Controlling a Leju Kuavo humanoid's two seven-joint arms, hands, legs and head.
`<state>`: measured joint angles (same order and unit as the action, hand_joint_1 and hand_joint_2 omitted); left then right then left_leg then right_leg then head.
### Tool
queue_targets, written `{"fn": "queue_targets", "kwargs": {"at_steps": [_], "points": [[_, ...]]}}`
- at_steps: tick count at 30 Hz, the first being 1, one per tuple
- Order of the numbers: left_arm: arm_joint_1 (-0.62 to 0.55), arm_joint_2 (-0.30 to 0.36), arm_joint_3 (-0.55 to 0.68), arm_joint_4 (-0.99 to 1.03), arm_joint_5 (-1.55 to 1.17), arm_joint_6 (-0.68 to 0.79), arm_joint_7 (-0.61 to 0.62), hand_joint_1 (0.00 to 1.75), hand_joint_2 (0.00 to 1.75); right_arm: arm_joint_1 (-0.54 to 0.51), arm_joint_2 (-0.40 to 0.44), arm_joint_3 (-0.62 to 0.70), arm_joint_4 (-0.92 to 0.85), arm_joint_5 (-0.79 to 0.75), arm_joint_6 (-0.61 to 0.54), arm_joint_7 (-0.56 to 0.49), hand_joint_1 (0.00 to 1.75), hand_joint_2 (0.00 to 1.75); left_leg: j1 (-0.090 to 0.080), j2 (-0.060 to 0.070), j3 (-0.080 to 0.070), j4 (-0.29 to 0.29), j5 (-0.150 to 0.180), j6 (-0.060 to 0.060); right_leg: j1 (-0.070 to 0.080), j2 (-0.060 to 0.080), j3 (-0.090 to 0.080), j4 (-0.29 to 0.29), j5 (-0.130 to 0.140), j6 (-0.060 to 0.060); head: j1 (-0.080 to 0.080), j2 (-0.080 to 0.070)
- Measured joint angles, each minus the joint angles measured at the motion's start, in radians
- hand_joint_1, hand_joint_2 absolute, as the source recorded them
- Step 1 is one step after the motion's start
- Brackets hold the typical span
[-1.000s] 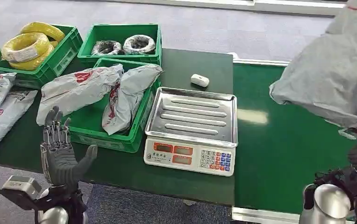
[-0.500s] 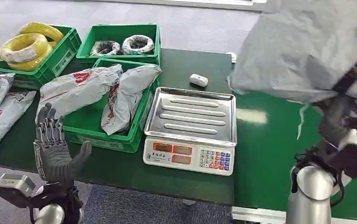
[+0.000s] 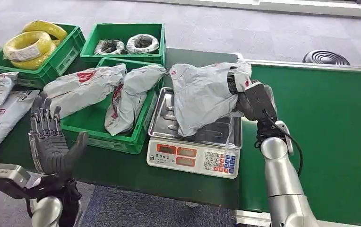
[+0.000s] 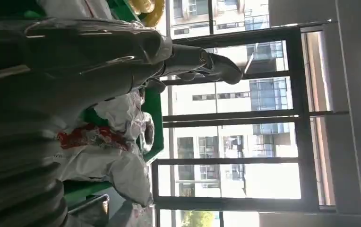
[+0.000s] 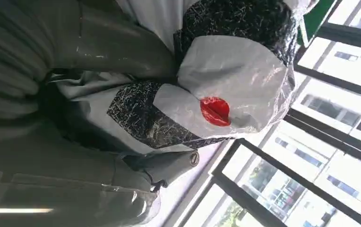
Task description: Moved the parcel from conveyor to table for the left to box.
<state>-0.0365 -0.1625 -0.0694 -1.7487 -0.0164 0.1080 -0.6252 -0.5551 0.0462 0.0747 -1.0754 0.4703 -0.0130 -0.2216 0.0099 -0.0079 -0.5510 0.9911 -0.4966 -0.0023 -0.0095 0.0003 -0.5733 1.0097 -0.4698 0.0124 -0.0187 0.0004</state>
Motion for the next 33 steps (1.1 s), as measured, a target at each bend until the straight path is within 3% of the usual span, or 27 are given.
{"fn": "queue_targets", "kwargs": {"at_steps": [18, 19, 21, 24, 27, 29, 33], "points": [[-0.002, -0.009, 0.046, -0.018, -0.013, -0.006, 0.030, 0.00, 1.75, -0.028, 0.001, 0.010, 0.150, 0.077, 0.090, 0.047, 1.75, 1.75, 0.000, 0.000, 0.000, 0.000, 0.000, 0.000, 0.000, 0.000, 0.000, 0.000, 0.000, 0.000, 0.000, 0.000], [-0.002, -0.009, 0.047, -0.020, -0.018, -0.006, 0.031, 0.00, 1.75, -0.027, 0.001, 0.013, 0.151, 0.076, 0.108, 0.040, 1.59, 1.75, 0.000, 0.000, 0.000, 0.000, 0.000, 0.000, 0.000, 0.000, 0.000, 0.000, 0.000, 0.000, 0.000, 0.000], [-0.004, -0.009, 0.048, -0.024, -0.030, -0.012, 0.032, 0.00, 1.75, -0.024, 0.001, 0.031, 0.148, 0.075, 0.156, 0.025, 1.43, 1.75, 0.000, 0.000, 0.000, 0.000, 0.000, 0.000, 0.000, 0.000, 0.000, 0.000, 0.000, 0.000, 0.000, 0.000], [-0.011, -0.008, 0.043, -0.024, -0.056, -0.026, 0.033, 0.00, 1.75, -0.007, 0.002, 0.070, 0.126, 0.075, 0.213, 0.004, 1.47, 1.75, 0.000, 0.000, 0.000, 0.000, 0.000, 0.000, 0.000, 0.000, -0.001, 0.000, 0.000, 0.000, 0.000, 0.000], [-0.035, -0.007, 0.021, -0.021, -0.093, -0.035, 0.052, 0.00, 1.75, 0.005, 0.002, 0.131, 0.102, 0.041, 0.290, -0.037, 1.34, 1.75, 0.000, 0.001, 0.000, 0.000, 0.000, 0.000, 0.000, 0.000, -0.001, 0.000, 0.000, 0.000, 0.000, 0.000], [-0.065, -0.004, 0.000, -0.008, -0.113, -0.036, 0.064, 0.00, 1.75, 0.009, 0.005, 0.173, 0.087, 0.019, 0.325, -0.057, 0.40, 1.75, 0.000, 0.001, 0.000, 0.000, 0.000, 0.000, 0.000, 0.000, -0.001, 0.000, 0.000, 0.000, 0.000, 0.000], [-0.124, 0.006, -0.045, 0.026, -0.122, -0.035, 0.076, 0.00, 1.75, 0.008, 0.011, 0.275, 0.047, -0.008, 0.354, -0.063, 0.40, 1.75, 0.000, 0.001, 0.000, 0.000, 0.000, 0.000, 0.000, 0.000, -0.001, 0.000, 0.000, 0.000, 0.000, 0.000]]}}
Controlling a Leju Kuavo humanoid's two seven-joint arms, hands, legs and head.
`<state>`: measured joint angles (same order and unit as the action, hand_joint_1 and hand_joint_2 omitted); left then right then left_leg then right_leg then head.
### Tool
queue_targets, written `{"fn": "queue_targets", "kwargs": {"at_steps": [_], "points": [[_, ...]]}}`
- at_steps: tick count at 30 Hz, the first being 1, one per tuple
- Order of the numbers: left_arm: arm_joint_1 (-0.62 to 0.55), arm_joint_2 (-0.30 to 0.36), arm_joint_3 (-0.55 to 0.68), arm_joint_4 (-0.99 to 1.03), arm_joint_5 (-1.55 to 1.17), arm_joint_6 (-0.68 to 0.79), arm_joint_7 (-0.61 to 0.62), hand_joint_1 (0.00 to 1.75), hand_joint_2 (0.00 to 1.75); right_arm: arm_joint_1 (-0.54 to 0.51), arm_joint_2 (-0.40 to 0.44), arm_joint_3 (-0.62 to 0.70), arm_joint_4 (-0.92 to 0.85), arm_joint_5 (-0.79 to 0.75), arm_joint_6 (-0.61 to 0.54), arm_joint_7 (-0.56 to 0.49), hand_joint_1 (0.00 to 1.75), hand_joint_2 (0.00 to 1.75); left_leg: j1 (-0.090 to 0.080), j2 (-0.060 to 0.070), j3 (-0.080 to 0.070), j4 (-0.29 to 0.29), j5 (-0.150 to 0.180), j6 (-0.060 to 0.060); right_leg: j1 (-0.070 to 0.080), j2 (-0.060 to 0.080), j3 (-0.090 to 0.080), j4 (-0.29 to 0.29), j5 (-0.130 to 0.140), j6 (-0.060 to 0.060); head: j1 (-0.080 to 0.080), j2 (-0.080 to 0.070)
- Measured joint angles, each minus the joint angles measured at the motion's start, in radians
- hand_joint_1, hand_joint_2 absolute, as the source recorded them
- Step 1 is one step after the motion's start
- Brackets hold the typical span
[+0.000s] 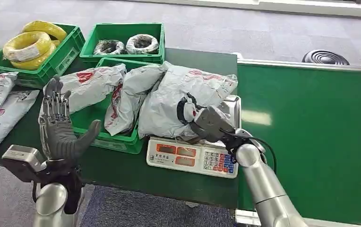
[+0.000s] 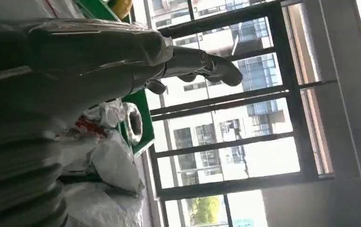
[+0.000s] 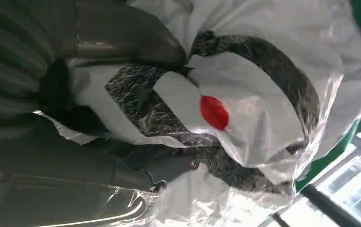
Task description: Moved the parcel from conveyor to table for the left to box.
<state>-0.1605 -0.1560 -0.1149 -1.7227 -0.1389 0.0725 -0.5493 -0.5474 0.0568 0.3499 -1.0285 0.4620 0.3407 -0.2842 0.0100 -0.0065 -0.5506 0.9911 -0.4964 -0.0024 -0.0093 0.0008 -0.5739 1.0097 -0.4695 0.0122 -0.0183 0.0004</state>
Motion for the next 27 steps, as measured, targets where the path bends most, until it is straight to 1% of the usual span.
{"fn": "queue_targets", "kwargs": {"at_steps": [3, 4, 13, 19, 22, 27], "points": [[-0.019, 0.009, -0.029, 0.018, 0.000, 0.007, 0.010, 0.00, 1.75, -0.005, 0.000, 0.050, -0.013, -0.011, 0.000, 0.009, 0.40, 1.75, 0.000, 0.000, 0.000, 0.000, 0.000, 0.000, 0.000, 0.000, 0.000, 0.000, 0.000, 0.000, 0.000, 0.000], [-0.023, 0.013, -0.037, 0.022, 0.000, 0.011, 0.010, 0.00, 1.75, -0.008, -0.001, 0.062, -0.014, -0.013, -0.001, 0.011, 0.00, 1.75, 0.000, 0.000, 0.000, 0.000, 0.000, 0.000, 0.000, 0.000, 0.000, 0.000, 0.000, 0.000, 0.000, 0.000], [-0.037, 0.033, -0.071, 0.046, 0.002, 0.015, 0.017, 0.00, 1.75, -0.017, -0.015, 0.104, -0.023, -0.015, -0.014, 0.014, 0.00, 1.75, 0.000, 0.000, 0.000, 0.000, 0.000, 0.000, 0.000, 0.000, 0.000, 0.000, 0.000, 0.000, 0.000, 0.000], [-0.033, 0.048, -0.075, 0.053, -0.010, 0.027, 0.048, 0.00, 1.75, -0.008, -0.081, 0.102, -0.039, -0.016, -0.053, 0.021, 0.00, 1.75, 0.000, 0.000, 0.000, 0.000, 0.000, 0.000, 0.000, 0.000, 0.000, 0.000, 0.000, 0.000, 0.000, 0.000], [-0.034, 0.059, -0.075, 0.061, -0.026, 0.029, 0.076, 0.00, 1.75, 0.025, -0.124, 0.085, -0.071, -0.027, -0.075, 0.021, 0.00, 1.75, 0.000, 0.000, 0.000, 0.001, 0.000, 0.000, 0.000, 0.000, 0.000, 0.000, 0.000, 0.000, 0.000, 0.000], [-0.052, 0.076, -0.079, 0.086, -0.063, 0.034, 0.127, 0.00, 1.75, 0.132, -0.188, 0.041, -0.153, -0.045, -0.088, 0.021, 0.00, 1.75, 0.000, -0.001, -0.001, 0.001, -0.001, 0.000, 0.000, 0.000, -0.002, 0.000, 0.000, 0.000, 0.000, 0.000]]}}
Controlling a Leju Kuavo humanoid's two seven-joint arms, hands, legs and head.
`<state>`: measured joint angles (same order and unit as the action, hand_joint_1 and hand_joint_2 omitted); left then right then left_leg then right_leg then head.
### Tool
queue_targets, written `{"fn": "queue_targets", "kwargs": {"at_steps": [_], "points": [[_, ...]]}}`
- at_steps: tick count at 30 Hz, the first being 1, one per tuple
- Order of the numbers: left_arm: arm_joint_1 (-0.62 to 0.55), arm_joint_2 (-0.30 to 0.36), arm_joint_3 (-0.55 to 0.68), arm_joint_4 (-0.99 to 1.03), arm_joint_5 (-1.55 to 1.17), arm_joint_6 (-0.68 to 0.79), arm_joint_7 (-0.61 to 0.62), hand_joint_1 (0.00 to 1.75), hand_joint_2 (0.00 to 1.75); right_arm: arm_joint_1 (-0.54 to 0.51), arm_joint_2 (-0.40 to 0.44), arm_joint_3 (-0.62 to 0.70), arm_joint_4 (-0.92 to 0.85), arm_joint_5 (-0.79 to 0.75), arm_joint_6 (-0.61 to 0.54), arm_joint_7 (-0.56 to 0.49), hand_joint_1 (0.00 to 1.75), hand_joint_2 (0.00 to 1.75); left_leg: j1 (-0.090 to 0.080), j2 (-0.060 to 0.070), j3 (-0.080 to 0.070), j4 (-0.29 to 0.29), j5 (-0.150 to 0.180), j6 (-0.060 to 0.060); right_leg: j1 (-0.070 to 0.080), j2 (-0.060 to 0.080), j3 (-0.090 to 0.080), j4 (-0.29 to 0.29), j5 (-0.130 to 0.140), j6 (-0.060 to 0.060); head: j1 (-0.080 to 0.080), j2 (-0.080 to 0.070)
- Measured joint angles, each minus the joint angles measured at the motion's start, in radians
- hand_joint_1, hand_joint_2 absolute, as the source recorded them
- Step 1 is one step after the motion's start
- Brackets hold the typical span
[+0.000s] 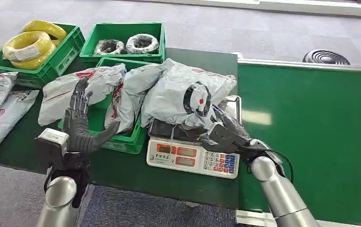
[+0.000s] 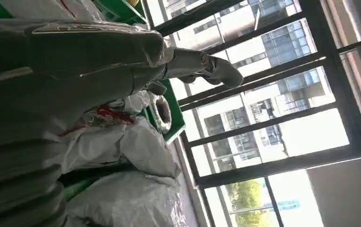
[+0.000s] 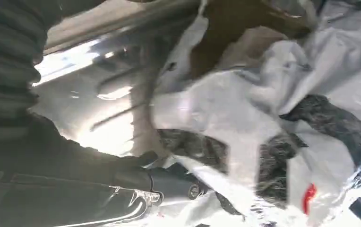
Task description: Moved the parcel from conveyor to table for the left to box.
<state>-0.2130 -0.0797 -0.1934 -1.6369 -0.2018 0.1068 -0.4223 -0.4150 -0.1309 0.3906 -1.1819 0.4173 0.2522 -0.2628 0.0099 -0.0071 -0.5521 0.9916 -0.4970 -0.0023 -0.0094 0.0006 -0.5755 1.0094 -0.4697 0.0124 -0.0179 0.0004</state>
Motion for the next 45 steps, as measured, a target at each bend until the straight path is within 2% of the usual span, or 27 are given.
{"fn": "queue_targets", "kwargs": {"at_steps": [5, 12, 20, 24, 29, 31, 33, 35, 40, 45], "points": [[-0.058, 0.010, -0.019, 0.058, -0.020, -0.011, 0.041, 0.00, 1.75, 0.134, -0.037, -0.079, -0.143, -0.004, -0.006, -0.004, 0.00, 1.75, 0.000, -0.002, -0.001, 0.000, 0.000, 0.000, 0.000, -0.001, -0.001, 0.000, 0.000, 0.000, 0.000, 0.000], [-0.187, 0.001, -0.068, 0.182, -0.041, -0.034, 0.078, 0.00, 1.75, 0.305, -0.045, -0.209, -0.331, -0.054, 0.050, -0.077, 0.00, 1.75, 0.000, 0.001, -0.001, 0.000, 0.000, 0.000, 0.000, 0.000, 0.000, 0.000, 0.000, 0.000, 0.000, 0.000], [-0.252, -0.017, -0.095, 0.257, -0.051, -0.053, 0.110, 0.00, 1.75, 0.358, -0.044, -0.255, -0.397, -0.058, 0.070, -0.123, 0.00, 1.75, 0.000, 0.000, -0.001, 0.000, 0.000, 0.000, 0.000, 0.000, -0.001, 0.000, 0.000, 0.000, 0.000, 0.000], [-0.309, -0.050, -0.112, 0.329, -0.073, -0.053, 0.148, 0.00, 1.75, 0.373, -0.016, -0.304, -0.440, -0.054, 0.026, -0.176, 0.00, 1.75, 0.000, 0.001, -0.001, 0.000, 0.000, 0.000, 0.000, 0.001, -0.001, 0.000, 0.000, 0.000, -0.001, 0.000], [-0.334, -0.073, -0.122, 0.372, -0.081, -0.052, 0.153, 0.00, 1.75, 0.382, 0.003, -0.338, -0.466, -0.053, 0.016, -0.179, 0.00, 1.75, 0.000, 0.001, -0.001, 0.000, 0.000, 0.000, 0.000, 0.001, -0.001, 0.000, 0.000, 0.000, -0.001, 0.000], [-0.342, -0.079, -0.125, 0.385, -0.085, -0.055, 0.164, 0.00, 1.75, 0.384, 0.015, -0.354, -0.471, -0.058, -0.053, -0.186, 0.00, 1.75, 0.000, 0.001, -0.001, 0.000, 0.000, 0.000, 0.000, 0.001, -0.001, 0.000, 0.000, 0.000, 0.000, 0.000], [-0.371, -0.101, -0.136, 0.435, -0.108, -0.075, 0.192, 0.00, 1.75, 0.387, 0.058, -0.406, -0.485, -0.078, -0.219, -0.187, 0.00, 1.75, 0.000, -0.001, -0.001, 0.000, 0.000, 0.000, 0.000, -0.001, -0.002, 0.000, 0.000, 0.000, 0.000, 0.000], [-0.417, -0.131, -0.158, 0.515, -0.125, -0.095, 0.207, 0.00, 1.75, 0.389, 0.094, -0.460, -0.497, -0.118, -0.334, -0.192, 0.00, 1.75, 0.000, -0.003, -0.002, 0.001, 0.000, 0.000, 0.000, -0.002, -0.001, 0.000, 0.000, 0.000, 0.000, 0.000], [-0.532, -0.216, -0.257, 0.765, -0.178, -0.136, 0.207, 0.00, 1.75, 0.405, 0.145, -0.545, -0.508, -0.252, -0.438, -0.230, 0.00, 1.75, -0.001, 0.000, -0.001, 0.001, 0.000, 0.001, -0.002, 0.000, -0.001, 0.000, 0.001, 0.001, 0.000, 0.000], [-0.583, -0.257, -0.409, 0.905, -0.172, -0.070, 0.277, 0.00, 1.75, 0.421, 0.168, -0.571, -0.523, -0.297, -0.461, -0.237, 0.00, 1.75, -0.001, 0.000, -0.002, 0.001, 0.000, 0.001, -0.002, 0.000, -0.002, 0.000, 0.001, 0.001, -0.001, 0.000]]}}
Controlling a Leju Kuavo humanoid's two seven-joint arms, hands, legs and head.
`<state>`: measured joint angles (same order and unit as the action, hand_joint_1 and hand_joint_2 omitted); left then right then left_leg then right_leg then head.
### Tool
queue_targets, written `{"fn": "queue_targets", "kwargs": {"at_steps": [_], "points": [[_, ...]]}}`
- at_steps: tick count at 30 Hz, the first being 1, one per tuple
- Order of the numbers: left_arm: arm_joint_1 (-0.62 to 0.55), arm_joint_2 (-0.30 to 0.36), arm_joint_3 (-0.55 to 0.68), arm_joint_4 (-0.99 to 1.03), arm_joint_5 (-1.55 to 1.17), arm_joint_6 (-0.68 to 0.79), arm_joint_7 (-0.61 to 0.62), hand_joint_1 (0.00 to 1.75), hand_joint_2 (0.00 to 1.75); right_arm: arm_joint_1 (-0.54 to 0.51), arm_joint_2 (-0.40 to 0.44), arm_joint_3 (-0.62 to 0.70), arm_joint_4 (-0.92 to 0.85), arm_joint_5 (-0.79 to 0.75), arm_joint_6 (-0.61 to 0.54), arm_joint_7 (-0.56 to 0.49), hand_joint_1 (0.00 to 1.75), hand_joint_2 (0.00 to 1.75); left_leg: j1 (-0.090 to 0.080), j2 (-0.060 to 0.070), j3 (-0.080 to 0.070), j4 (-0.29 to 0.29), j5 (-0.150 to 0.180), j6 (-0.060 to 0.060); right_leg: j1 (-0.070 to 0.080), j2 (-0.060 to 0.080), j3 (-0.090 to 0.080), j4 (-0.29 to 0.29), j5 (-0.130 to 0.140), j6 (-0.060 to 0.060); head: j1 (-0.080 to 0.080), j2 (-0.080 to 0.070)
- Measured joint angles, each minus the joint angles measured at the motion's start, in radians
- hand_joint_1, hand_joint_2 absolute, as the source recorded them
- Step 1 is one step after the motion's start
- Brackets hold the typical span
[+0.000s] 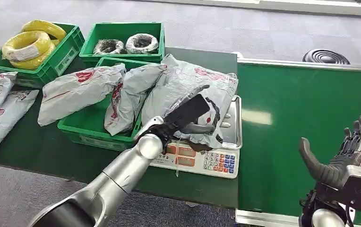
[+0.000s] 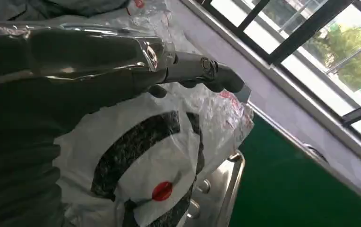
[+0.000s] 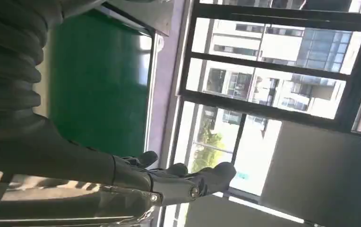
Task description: Moved the parcel from conveyor to table for the left to box.
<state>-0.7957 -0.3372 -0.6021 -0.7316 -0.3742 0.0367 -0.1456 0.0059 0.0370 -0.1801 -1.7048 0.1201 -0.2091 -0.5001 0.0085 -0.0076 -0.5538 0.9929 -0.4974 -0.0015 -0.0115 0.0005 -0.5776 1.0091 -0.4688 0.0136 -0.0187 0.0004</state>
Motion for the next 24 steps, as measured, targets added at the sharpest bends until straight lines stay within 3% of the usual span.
{"fn": "queue_targets", "kwargs": {"at_steps": [8, 17, 21, 24], "points": [[-0.044, -0.017, -0.238, 0.110, -0.032, 0.098, 0.084, 0.00, 1.75, 0.020, 0.047, -0.015, -0.054, 0.000, 0.000, 0.000, 0.00, 1.75, 0.000, 0.000, 0.000, 0.000, 0.000, 0.000, 0.001, 0.000, 0.000, 0.000, 0.000, 0.000, 0.000, 0.000], [-0.069, -0.017, -0.509, 0.186, -0.173, 0.092, 0.306, 0.00, 1.75, 0.051, 0.095, -0.039, -0.108, 0.020, 0.006, -0.001, 0.00, 1.75, 0.000, 0.000, 0.000, 0.000, 0.000, 0.000, 0.000, 0.000, 0.000, 0.000, 0.000, 0.000, 0.000, 0.000], [-0.077, -0.017, -0.595, 0.216, -0.310, 0.159, 0.454, 0.00, 1.75, 0.069, 0.116, -0.049, -0.132, 0.032, 0.009, -0.001, 0.00, 1.75, 0.000, 0.000, 0.000, 0.000, 0.000, 0.000, 0.001, 0.000, 0.000, 0.000, 0.000, 0.000, 0.000, 0.000], [-0.083, -0.017, -0.621, 0.242, -0.364, 0.200, 0.495, 0.00, 1.75, 0.076, 0.129, -0.051, -0.140, 0.037, 0.008, -0.001, 0.00, 1.75, 0.000, 0.000, 0.000, 0.000, 0.000, 0.000, 0.001, 0.000, 0.001, 0.000, 0.000, 0.000, 0.000, 0.000]]}}
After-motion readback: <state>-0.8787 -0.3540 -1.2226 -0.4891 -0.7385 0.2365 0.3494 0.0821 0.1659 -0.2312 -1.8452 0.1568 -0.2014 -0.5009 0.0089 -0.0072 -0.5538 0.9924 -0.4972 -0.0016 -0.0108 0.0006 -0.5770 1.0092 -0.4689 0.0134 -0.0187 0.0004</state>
